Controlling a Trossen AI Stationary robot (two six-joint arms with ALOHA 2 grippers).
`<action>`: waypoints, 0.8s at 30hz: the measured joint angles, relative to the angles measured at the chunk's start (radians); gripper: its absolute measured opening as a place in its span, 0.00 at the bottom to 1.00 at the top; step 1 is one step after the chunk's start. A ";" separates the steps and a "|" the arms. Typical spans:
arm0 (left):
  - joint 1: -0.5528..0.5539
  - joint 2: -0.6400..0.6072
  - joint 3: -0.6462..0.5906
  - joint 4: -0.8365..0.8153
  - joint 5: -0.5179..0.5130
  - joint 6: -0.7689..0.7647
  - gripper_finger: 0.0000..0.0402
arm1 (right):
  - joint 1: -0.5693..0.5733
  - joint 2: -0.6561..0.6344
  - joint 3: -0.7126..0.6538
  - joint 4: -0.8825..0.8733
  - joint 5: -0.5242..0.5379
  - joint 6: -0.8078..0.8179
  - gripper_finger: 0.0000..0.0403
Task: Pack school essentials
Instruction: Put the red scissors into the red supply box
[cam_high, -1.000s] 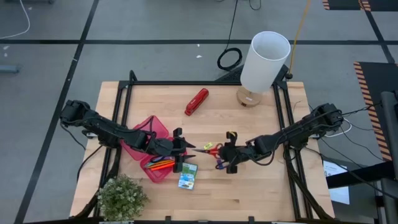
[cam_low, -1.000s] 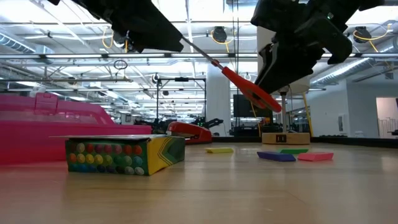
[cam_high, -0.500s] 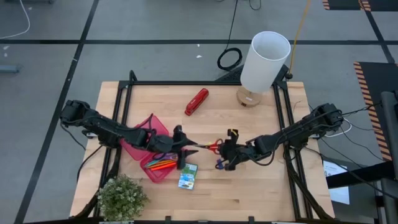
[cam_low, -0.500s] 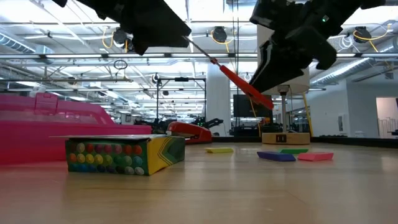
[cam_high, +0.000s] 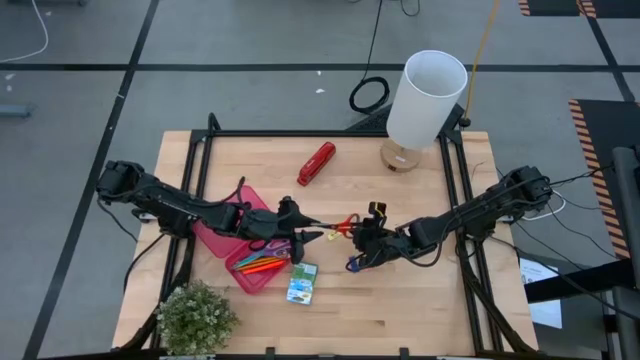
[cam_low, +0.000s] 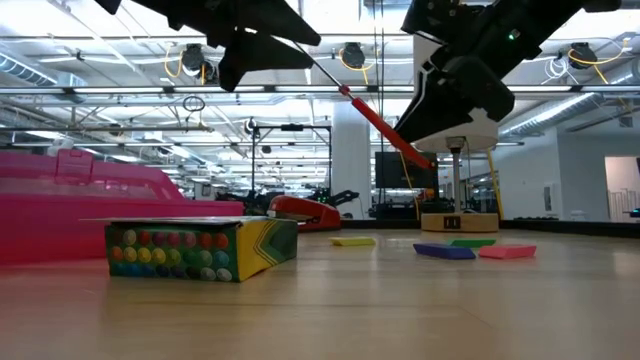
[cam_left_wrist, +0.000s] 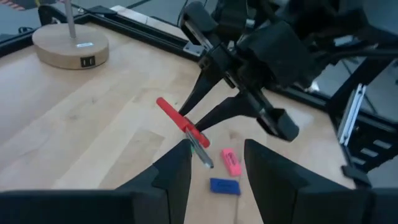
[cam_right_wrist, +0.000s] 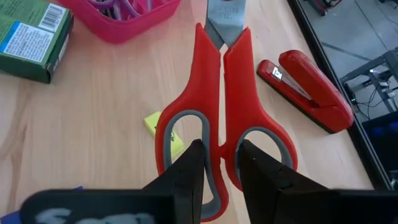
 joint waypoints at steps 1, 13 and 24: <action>0.004 0.000 0.000 0.000 0.000 -0.013 0.37 | 0.000 0.000 0.000 0.000 0.002 -0.001 0.17; 0.035 0.000 0.000 -0.007 0.008 -0.039 0.08 | 0.000 0.000 0.000 -0.001 0.032 -0.025 0.17; 0.035 0.000 0.000 -0.009 0.024 -0.015 0.02 | 0.007 0.000 -0.001 -0.001 0.006 -0.055 0.20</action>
